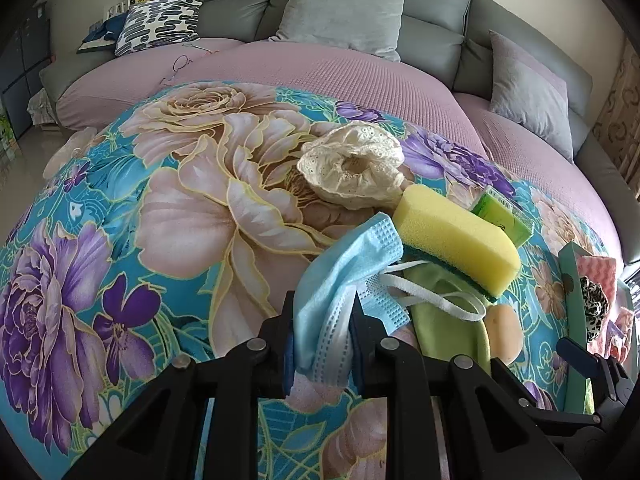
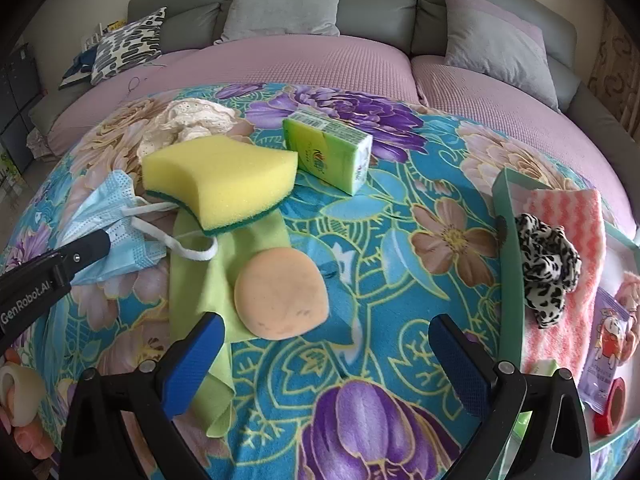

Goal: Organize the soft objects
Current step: 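Grasp the blue face mask with the left gripper while the right grasps the tan round sponge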

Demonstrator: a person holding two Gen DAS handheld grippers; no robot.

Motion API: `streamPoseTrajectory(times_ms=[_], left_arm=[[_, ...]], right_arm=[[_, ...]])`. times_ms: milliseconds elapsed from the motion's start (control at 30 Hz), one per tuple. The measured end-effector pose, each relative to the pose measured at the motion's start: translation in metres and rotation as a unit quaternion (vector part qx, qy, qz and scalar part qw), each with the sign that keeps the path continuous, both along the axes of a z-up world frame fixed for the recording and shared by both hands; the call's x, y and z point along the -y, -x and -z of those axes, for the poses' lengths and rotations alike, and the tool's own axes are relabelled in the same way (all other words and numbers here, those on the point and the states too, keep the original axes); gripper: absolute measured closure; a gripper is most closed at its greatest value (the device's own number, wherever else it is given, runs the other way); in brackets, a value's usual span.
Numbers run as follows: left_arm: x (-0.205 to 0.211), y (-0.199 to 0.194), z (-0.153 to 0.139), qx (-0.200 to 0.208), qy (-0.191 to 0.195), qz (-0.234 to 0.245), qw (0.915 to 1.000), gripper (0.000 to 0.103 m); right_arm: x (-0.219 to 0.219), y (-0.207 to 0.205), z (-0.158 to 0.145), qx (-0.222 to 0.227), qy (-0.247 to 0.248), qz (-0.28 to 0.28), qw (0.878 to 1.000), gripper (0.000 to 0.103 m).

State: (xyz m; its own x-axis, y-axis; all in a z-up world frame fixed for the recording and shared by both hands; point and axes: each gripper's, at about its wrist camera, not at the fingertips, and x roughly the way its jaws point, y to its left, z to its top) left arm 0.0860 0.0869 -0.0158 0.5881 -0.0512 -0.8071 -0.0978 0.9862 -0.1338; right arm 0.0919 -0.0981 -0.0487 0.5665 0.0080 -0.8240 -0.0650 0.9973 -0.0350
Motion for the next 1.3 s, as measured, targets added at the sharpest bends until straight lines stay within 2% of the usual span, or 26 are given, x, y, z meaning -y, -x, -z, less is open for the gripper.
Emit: streamPoseTrajectory(times_ms=[133, 200, 400, 467, 533, 800, 967, 1300], left_arm=[[0.0, -0.001, 0.001, -0.001, -0.002, -0.001, 1.0, 0.08], [0.0, -0.001, 0.001, -0.002, -0.004, -0.001, 1.0, 0.08], [0.0, -0.001, 0.001, -0.003, -0.007, -0.001, 1.0, 0.08], [0.0, -0.001, 0.0, -0.004, -0.008, -0.001, 1.0, 0.08], [0.0, -0.001, 0.0, -0.003, -0.008, -0.001, 1.0, 0.08], [-0.003, 0.002, -0.007, 0.004, -0.009, -0.009, 0.9999, 0.08], [-0.007, 0.006, -0.02, 0.022, -0.012, -0.019, 0.9995, 0.08], [-0.014, 0.023, -0.063, 0.086, -0.032, -0.036, 0.9951, 0.08]], right_arm=[[-0.005, -0.002, 0.003, 0.002, 0.005, -0.003, 1.0, 0.0], [-0.004, -0.003, 0.004, 0.003, 0.001, -0.002, 1.0, 0.006], [-0.004, -0.004, 0.004, 0.007, -0.004, -0.007, 1.0, 0.031], [-0.005, -0.004, 0.004, 0.008, -0.004, -0.009, 1.0, 0.046], [-0.004, -0.004, 0.003, 0.009, -0.008, -0.009, 1.0, 0.05], [-0.001, -0.002, -0.002, 0.013, -0.016, -0.006, 1.0, 0.052], [0.005, 0.005, -0.017, 0.034, -0.02, -0.002, 0.999, 0.052], [0.018, 0.015, -0.039, 0.06, -0.02, 0.008, 0.998, 0.052]])
